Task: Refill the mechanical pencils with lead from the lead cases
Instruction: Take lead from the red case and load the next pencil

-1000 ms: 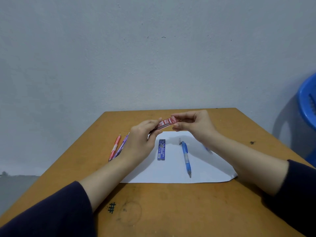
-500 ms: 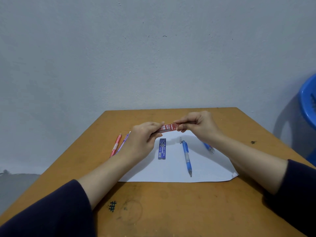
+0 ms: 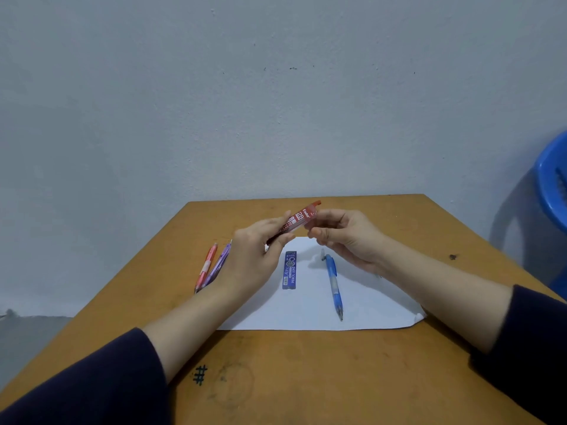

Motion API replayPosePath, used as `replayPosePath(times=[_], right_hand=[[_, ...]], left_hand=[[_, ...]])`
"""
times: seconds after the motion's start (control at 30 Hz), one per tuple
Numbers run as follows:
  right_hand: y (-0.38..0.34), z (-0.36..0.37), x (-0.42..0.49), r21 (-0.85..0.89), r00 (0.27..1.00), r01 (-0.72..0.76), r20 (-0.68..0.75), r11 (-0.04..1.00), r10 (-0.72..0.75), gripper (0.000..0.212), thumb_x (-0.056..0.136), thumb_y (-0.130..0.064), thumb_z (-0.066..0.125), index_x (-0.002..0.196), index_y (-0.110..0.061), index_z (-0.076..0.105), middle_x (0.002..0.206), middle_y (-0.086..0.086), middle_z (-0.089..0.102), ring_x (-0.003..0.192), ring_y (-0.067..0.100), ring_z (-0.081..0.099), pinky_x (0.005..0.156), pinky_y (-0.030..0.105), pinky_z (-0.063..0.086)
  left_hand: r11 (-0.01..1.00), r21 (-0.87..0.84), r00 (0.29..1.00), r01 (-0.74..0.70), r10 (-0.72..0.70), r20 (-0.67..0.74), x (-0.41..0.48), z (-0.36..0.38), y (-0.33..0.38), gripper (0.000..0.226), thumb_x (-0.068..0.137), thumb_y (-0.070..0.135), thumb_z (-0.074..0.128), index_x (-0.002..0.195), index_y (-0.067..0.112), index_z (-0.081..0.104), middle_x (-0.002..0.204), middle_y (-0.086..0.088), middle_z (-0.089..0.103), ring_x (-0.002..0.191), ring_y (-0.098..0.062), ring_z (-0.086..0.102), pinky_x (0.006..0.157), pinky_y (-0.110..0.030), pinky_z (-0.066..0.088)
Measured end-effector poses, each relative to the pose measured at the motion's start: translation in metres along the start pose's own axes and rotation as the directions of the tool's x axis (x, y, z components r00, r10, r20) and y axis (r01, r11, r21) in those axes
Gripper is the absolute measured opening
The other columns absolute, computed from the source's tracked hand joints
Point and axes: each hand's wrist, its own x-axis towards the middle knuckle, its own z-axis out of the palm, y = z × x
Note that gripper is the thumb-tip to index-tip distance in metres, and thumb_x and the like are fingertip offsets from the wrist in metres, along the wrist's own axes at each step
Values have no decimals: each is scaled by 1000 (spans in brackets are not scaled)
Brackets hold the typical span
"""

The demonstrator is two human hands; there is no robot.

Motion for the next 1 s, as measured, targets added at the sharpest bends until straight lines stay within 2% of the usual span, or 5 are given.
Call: replayPosePath(times=[0.4,0.57,0.73,0.87,1.0], right_hand=[[1,16,-3,-33,980,140,-136,990,-143,21,85,2,60,101,-11,65,95,6,67,83,19,54,68,25,41],[-3,13,-2,-142,952,224,-182,964,-248,28,93,-2,53,112,-22,61,103,2,69,99,15,65,79,31,52],[3,8,-1,-502,901,336,-77,797,-428,47,93,2,51,119,-38,56,99,-1,60,97,12,58,79,25,49],[10,4,0,-760,813,449,129,469,-568,50,87,14,47,129,-12,55,96,1,57,94,-13,52,82,2,39],[18,-4,2,-859,701,498,317,120,-639,47,81,10,51,122,-9,62,94,13,61,87,18,58,77,11,43]], left_hand=[[999,-11,999,31,-31,33,-1,0,7,35,86,14,67,120,7,65,109,-2,70,102,2,55,85,2,37],[927,-129,929,352,-328,174,-3,-3,18,34,95,28,54,127,19,60,125,16,55,118,5,47,97,-5,34],[486,-529,704,696,-604,372,2,-2,28,41,100,34,39,125,8,59,123,-4,64,116,-14,60,104,-31,43],[34,-663,533,748,-624,571,6,-4,35,50,100,38,36,127,0,54,124,-17,63,114,-26,61,104,-36,43],[-271,-688,471,673,-559,682,8,-10,38,58,98,43,35,121,-7,54,119,-25,63,114,-37,60,101,-40,44]])
